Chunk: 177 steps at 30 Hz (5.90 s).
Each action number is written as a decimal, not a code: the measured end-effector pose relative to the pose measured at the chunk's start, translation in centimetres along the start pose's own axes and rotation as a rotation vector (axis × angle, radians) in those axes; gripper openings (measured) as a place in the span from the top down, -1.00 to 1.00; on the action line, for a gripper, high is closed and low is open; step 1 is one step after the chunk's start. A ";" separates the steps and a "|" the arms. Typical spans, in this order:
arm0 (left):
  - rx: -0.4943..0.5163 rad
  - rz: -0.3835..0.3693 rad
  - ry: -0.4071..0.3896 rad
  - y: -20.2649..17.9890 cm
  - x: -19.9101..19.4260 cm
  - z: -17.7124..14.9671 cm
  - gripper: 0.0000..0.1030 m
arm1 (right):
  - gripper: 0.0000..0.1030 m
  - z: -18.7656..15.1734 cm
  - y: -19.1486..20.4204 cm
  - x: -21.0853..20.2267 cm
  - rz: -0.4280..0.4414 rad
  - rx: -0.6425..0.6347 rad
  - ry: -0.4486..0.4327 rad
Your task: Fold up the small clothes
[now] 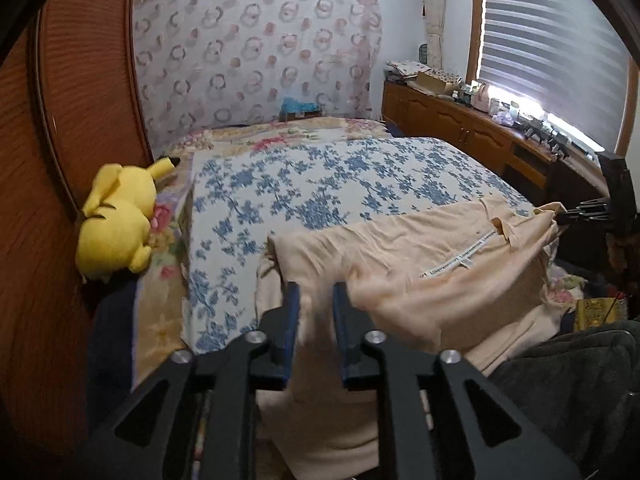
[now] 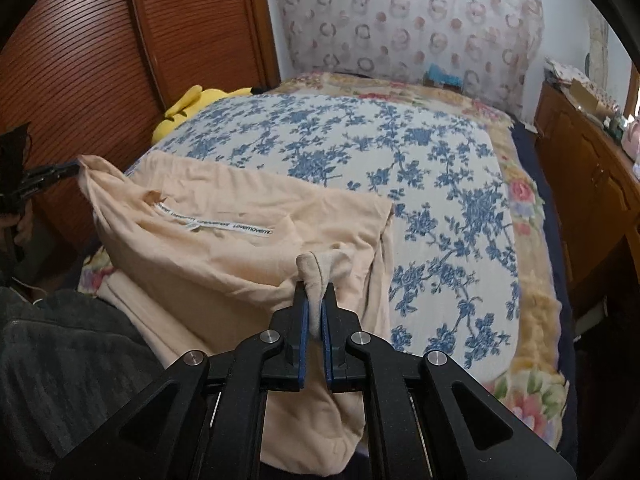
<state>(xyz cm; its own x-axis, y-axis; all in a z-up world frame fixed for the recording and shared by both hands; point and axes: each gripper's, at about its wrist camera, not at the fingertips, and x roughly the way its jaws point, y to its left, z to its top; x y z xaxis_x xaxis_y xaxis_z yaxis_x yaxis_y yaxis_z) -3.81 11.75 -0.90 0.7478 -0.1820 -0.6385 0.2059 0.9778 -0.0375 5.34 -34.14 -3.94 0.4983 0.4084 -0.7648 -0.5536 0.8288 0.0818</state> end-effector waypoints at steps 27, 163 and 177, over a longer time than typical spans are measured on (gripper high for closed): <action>-0.111 0.024 0.142 5.6 14.9 2.8 -0.19 | -0.02 4.3 -5.7 8.8 -0.092 0.107 -0.025; -0.134 -0.037 0.158 5.9 11.7 -2.1 0.39 | 0.29 8.4 -11.6 14.0 -0.238 0.186 -0.008; -0.072 0.133 0.114 5.6 5.0 -2.3 0.96 | 0.29 8.3 -11.6 14.0 -0.238 0.186 -0.008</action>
<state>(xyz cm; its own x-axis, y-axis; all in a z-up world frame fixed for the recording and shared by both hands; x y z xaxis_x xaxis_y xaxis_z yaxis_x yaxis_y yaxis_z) -0.36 16.55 -6.08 0.6880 -0.0422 -0.7245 0.0615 0.9981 0.0003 24.34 -34.87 -10.29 0.6052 0.1965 -0.7715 -0.2890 0.9572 0.0172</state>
